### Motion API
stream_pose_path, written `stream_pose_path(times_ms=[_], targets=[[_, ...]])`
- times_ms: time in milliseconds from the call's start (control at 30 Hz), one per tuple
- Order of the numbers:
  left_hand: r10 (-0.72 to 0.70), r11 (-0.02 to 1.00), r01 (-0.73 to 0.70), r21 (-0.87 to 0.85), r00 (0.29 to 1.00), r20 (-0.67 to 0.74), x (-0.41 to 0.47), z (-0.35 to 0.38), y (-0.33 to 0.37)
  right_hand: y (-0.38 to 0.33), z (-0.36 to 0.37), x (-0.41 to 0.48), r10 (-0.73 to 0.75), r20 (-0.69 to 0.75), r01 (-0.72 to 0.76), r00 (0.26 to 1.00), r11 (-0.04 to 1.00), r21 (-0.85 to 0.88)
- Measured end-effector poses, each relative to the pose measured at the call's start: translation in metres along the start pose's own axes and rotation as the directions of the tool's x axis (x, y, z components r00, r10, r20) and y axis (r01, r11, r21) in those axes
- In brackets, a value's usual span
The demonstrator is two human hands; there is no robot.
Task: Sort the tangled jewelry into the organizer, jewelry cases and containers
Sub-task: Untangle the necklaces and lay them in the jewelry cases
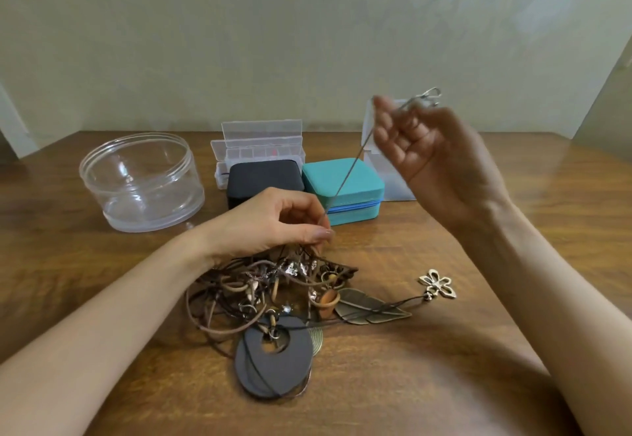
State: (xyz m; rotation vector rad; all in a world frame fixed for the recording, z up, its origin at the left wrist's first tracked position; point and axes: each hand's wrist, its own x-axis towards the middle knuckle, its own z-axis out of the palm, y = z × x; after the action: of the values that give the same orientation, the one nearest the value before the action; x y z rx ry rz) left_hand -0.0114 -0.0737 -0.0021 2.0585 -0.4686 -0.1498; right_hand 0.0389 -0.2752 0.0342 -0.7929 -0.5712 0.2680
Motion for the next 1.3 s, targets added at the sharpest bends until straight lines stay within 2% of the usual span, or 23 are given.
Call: stream_pose_path(times_ms=[67,133,200,267,333,400,467,500,567,667,767,800,833,900,933,967,1000,1100,1133,1167,1300], targets=[[0.000,0.999,-0.001,0.043,1.000,0.013,0.000,0.000,-0.001,-0.005,-0.004,0.002,-0.079,0.014,0.078,0.997,0.995,0.070],[-0.002,0.999,0.001,0.040,1.000,0.018,0.000,0.000,-0.003,-0.009,-0.008,0.003,-0.160,0.002,0.160,0.987,0.985,0.071],[0.000,1.000,0.000,0.016,1.000,0.011,0.000,0.000,-0.003,-0.011,-0.010,0.004,-0.222,-0.040,0.220,0.974,0.974,-0.049],[0.018,1.000,-0.018,-0.012,1.000,-0.023,0.000,0.000,-0.003,-0.009,-0.011,0.005,-0.252,-0.105,0.213,0.962,0.934,-0.286],[0.049,0.997,-0.054,-0.061,0.995,-0.093,0.001,0.000,-0.003,-0.002,-0.010,0.005,-0.200,-0.155,0.078,0.967,0.818,-0.569],[0.077,0.991,-0.094,-0.096,0.982,-0.175,0.001,0.000,-0.002,0.008,-0.007,0.001,-0.063,-0.179,-0.106,0.982,0.597,-0.795],[0.103,0.987,-0.130,-0.098,0.964,-0.244,0.002,-0.001,-0.001,0.018,-0.007,-0.001,0.086,-0.207,-0.224,0.975,0.346,-0.911],[0.113,0.984,-0.146,-0.104,0.956,-0.270,0.002,-0.001,0.000,0.022,-0.007,-0.002,0.129,-0.220,-0.246,0.967,0.254,-0.935],[0.112,0.974,-0.166,-0.155,0.946,-0.305,0.001,-0.002,0.001,0.028,-0.008,-0.001,0.184,-0.233,-0.261,0.955,0.149,-0.954],[0.109,0.969,-0.174,-0.175,0.937,-0.331,0.000,-0.003,0.003,0.033,-0.010,-0.002,0.290,-0.225,-0.249,0.930,0.049,-0.967],[0.124,0.979,-0.170,-0.111,0.933,-0.339,0.001,-0.001,0.003,0.032,-0.010,-0.002,0.238,-0.190,-0.188,0.952,-0.029,-0.982],[0.124,0.980,-0.169,-0.107,0.934,-0.334,0.001,-0.001,0.004,0.029,-0.007,-0.002,0.200,-0.152,-0.154,0.968,-0.005,-0.988],[0.126,0.979,-0.171,-0.111,0.936,-0.328,0.001,0.000,0.004,0.027,-0.005,-0.003,0.189,-0.098,-0.115,0.977,0.083,-0.990],[0.142,0.980,-0.179,-0.091,0.938,-0.315,0.001,0.001,0.005,0.022,0.004,-0.007,0.295,0.026,-0.101,0.955,0.409,-0.907],[0.157,0.980,-0.187,-0.071,0.938,-0.309,0.000,0.002,0.005,0.023,0.007,-0.008,0.355,0.080,-0.124,0.931,0.514,-0.849],[0.172,0.978,-0.199,-0.057,0.936,-0.307,0.001,0.004,0.005,0.026,0.009,-0.009,0.380,0.119,-0.122,0.917,0.553,-0.824],[0.181,0.977,-0.208,-0.056,0.933,-0.310,0.001,0.005,0.005,0.030,0.010,-0.010,0.364,0.130,-0.095,0.922,0.539,-0.837],[0.168,0.980,-0.193,-0.048,0.932,-0.321,0.002,0.004,0.004,0.028,0.005,-0.006,0.202,0.079,-0.010,0.976,0.405,-0.914],[0.151,0.984,-0.173,-0.043,0.937,-0.314,0.002,0.004,0.004,0.024,0.002,-0.005,0.151,0.068,0.003,0.986,0.394,-0.919],[0.129,0.988,-0.148,-0.044,0.947,-0.293,0.002,0.003,0.003,0.018,0.000,-0.004,0.102,0.059,0.009,0.993,0.430,-0.903],[0.051,0.998,-0.054,-0.015,0.987,-0.149,0.002,0.004,0.003,0.001,-0.004,-0.003,-0.062,0.003,0.049,0.998,0.754,-0.655]])
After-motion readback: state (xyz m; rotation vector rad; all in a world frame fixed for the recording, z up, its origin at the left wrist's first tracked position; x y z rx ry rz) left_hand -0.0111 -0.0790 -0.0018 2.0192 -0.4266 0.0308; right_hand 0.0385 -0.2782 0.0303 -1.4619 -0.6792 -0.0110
